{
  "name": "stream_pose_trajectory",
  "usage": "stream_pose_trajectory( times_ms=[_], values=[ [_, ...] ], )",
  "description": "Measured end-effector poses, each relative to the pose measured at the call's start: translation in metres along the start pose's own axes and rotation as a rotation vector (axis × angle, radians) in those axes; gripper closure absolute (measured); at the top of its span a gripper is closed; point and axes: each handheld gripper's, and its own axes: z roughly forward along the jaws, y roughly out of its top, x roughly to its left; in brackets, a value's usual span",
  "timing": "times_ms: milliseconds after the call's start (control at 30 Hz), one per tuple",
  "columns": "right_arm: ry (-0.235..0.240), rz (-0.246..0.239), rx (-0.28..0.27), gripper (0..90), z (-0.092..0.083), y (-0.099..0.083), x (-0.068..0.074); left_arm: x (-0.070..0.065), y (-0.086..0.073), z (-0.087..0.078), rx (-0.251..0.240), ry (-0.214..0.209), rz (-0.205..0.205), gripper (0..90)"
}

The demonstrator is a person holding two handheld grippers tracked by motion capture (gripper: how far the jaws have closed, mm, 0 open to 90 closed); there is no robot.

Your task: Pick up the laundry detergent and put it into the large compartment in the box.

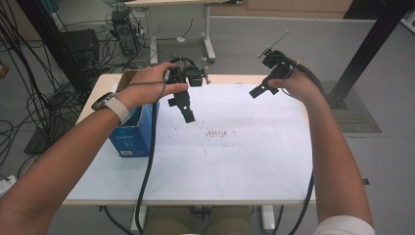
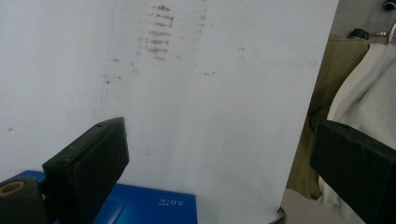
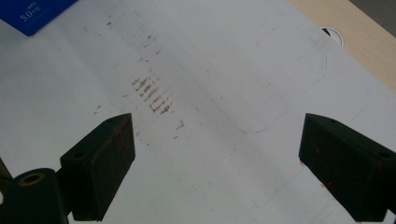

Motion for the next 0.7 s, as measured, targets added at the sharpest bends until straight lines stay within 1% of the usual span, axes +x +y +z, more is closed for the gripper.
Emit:
stream_pose_trajectory(
  times_ms=[133, 167, 300, 333, 433, 567, 600, 667, 700],
  values=[
    [0.000, -0.002, -0.004, 10.7, -0.0008, -0.0002, 0.0010, -0.0022, -0.0015, 0.0004, -0.002, 0.003, 0.005, 5.2],
    [-0.001, 0.000, -0.006, 10.7, -0.0012, -0.0002, 0.0013, -0.0026, -0.0023, 0.0007, -0.006, 0.003, -0.001, 5.2],
    [-0.001, -0.003, -0.001, 10.7, -0.0005, 0.0011, 0.0022, -0.0040, -0.0014, 0.0012, -0.002, 0.009, 0.002, 5.2],
    [0.000, -0.003, -0.001, 10.7, -0.0003, 0.0010, 0.0022, -0.0038, -0.0003, 0.0015, 0.003, 0.008, 0.007, 5.2],
    [0.000, 0.000, -0.002, 10.7, -0.0005, 0.0007, 0.0020, -0.0030, 0.0013, 0.0020, 0.008, 0.002, 0.005, 5.2],
    [-0.002, -0.003, -0.003, 10.6, -0.0008, -0.0002, 0.0014, -0.0039, 0.0003, 0.0032, -0.003, 0.004, 0.000, 5.2],
    [-0.002, -0.002, -0.003, 10.6, -0.0008, -0.0002, 0.0014, -0.0036, 0.0016, 0.0036, 0.004, 0.005, 0.005, 5.2],
    [-0.003, -0.002, -0.002, 10.5, -0.0012, -0.0002, 0.0014, -0.0036, 0.0015, 0.0055, 0.004, 0.001, -0.002, 5.2],
    [-0.003, -0.002, -0.004, 10.5, -0.0012, -0.0006, 0.0010, -0.0033, 0.0029, 0.0058, 0.013, 0.003, 0.005, 5.2]
  ],
)
